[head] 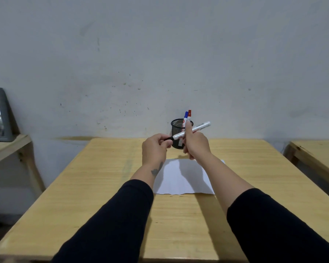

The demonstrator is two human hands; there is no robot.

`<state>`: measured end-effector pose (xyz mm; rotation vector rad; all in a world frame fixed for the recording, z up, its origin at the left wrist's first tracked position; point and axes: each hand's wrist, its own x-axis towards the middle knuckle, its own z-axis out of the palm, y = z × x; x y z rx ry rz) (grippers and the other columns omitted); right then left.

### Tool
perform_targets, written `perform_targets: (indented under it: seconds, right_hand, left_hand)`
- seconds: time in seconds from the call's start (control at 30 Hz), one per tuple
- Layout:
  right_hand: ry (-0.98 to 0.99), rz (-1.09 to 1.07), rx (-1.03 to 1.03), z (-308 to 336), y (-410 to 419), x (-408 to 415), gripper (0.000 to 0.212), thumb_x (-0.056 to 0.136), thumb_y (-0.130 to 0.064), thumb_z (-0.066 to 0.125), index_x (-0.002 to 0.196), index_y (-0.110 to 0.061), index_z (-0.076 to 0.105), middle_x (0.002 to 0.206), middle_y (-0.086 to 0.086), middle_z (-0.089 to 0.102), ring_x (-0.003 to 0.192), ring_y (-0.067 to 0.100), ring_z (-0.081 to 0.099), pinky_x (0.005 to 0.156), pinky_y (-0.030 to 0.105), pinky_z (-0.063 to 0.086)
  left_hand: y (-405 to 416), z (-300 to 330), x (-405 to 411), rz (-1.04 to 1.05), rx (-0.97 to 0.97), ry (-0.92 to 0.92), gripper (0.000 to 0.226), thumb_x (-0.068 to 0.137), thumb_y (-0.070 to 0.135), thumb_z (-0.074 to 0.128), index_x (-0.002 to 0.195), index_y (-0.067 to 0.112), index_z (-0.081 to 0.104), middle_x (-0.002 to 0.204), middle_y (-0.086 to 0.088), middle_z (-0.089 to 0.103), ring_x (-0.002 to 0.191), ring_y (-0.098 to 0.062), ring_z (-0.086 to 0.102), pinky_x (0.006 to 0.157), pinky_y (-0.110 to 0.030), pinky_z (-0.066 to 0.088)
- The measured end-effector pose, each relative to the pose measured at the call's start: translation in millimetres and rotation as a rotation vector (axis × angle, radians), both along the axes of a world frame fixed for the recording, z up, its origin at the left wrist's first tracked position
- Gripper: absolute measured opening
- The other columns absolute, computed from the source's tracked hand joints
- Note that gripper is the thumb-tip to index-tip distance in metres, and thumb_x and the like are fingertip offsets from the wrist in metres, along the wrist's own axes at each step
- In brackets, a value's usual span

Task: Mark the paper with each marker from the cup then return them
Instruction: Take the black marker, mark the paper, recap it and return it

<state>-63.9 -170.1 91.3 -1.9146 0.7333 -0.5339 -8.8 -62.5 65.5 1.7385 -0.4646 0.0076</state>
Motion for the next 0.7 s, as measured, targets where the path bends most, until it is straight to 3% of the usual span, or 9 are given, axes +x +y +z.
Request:
perform_targets:
  seconds: [0.07,0.13,0.23,0.3,0.37,0.43,0.5,0.57,0.7]
  right_hand:
    - [0.1,-0.108,-0.405,-2,-1,-5,0.052,0.098,-0.053,0.031,0.073,-0.013,0.055,0.078,0.008,0.063,0.072,0.03,0.059,0.056,0.031,0.037]
    - [-0.014,-0.104,-0.77,-7,-1,-10,0.02,0.095,-0.031,0.049,0.096,-0.014,0.06,0.103,0.007,0.061,0.084,0.029,0.06,0.059,0.031,0.038]
    - [-0.066,0.104,-1.027,-17,-7,-6,0.03,0.088,-0.009,0.058,0.115,-0.018,0.066,0.115,0.002,0.057,0.093,0.026,0.059,0.056,0.031,0.039]
    - [-0.041,0.09,-1.016,-18,-8,-3,0.028,0.091,-0.009,0.055,0.114,-0.019,0.068,0.108,0.001,0.061,0.095,0.026,0.058,0.058,0.031,0.038]
    - [-0.055,0.066,-0.998,-18,-10,0,0.024,0.093,-0.012,0.054,0.111,-0.019,0.069,0.104,0.001,0.062,0.095,0.027,0.058,0.058,0.03,0.036]
    - [-0.077,0.046,-0.978,-14,-11,4,0.023,0.095,-0.015,0.052,0.112,-0.018,0.068,0.106,0.001,0.063,0.095,0.027,0.06,0.06,0.03,0.038]
    - [-0.12,0.003,-0.894,-4,-15,9,0.022,0.097,-0.02,0.051,0.113,-0.017,0.066,0.108,0.003,0.064,0.095,0.027,0.061,0.064,0.032,0.044]
    - [-0.17,-0.037,-0.764,11,-19,17,0.023,0.097,-0.023,0.052,0.114,-0.016,0.066,0.107,0.004,0.066,0.094,0.026,0.062,0.068,0.033,0.045]
    - [-0.285,-0.102,-0.432,38,-33,43,0.019,0.094,-0.018,0.058,0.111,-0.015,0.066,0.1,0.003,0.072,0.079,0.021,0.062,0.07,0.029,0.047]
  left_hand:
    - [4,-1,5,0.029,0.018,-0.002,0.011,0.087,0.007,0.064,0.093,0.011,0.072,0.081,-0.003,0.071,0.083,-0.019,0.069,0.077,-0.032,0.056]
    - [5,0,9,0.036,0.041,-0.02,0.012,0.087,0.007,0.064,0.09,0.015,0.072,0.081,-0.003,0.071,0.082,-0.02,0.069,0.078,-0.037,0.057]
    - [3,1,10,0.014,0.046,-0.03,0.015,0.087,0.006,0.062,0.086,0.018,0.07,0.081,-0.004,0.072,0.08,-0.02,0.068,0.08,-0.04,0.057]
    - [1,3,9,-0.002,0.046,-0.051,0.016,0.087,0.006,0.062,0.088,0.02,0.07,0.082,-0.004,0.071,0.081,-0.021,0.067,0.079,-0.04,0.056]
    - [0,6,8,-0.021,0.057,-0.076,0.02,0.089,0.01,0.063,0.105,0.02,0.068,0.089,-0.002,0.068,0.086,-0.02,0.063,0.078,-0.034,0.052]
    - [4,4,9,-0.047,0.096,-0.065,0.048,0.09,0.021,0.063,0.136,0.016,0.047,0.107,0.001,0.064,0.102,-0.015,0.059,0.086,-0.026,0.043]
    - [11,-5,12,-0.07,0.177,-0.035,0.065,0.093,0.035,0.056,0.147,0.015,0.027,0.132,0.0,0.056,0.119,-0.018,0.054,0.098,-0.03,0.041]
    - [20,-22,16,-0.066,0.353,-0.039,0.063,0.096,0.044,0.046,0.148,0.018,0.025,0.147,0.0,0.044,0.132,-0.022,0.045,0.108,-0.038,0.036]
    - [41,-61,22,-0.025,0.812,-0.192,0.074,0.093,0.059,0.034,0.15,0.016,0.017,0.16,0.002,0.019,0.149,-0.014,0.004,0.12,-0.043,0.0]
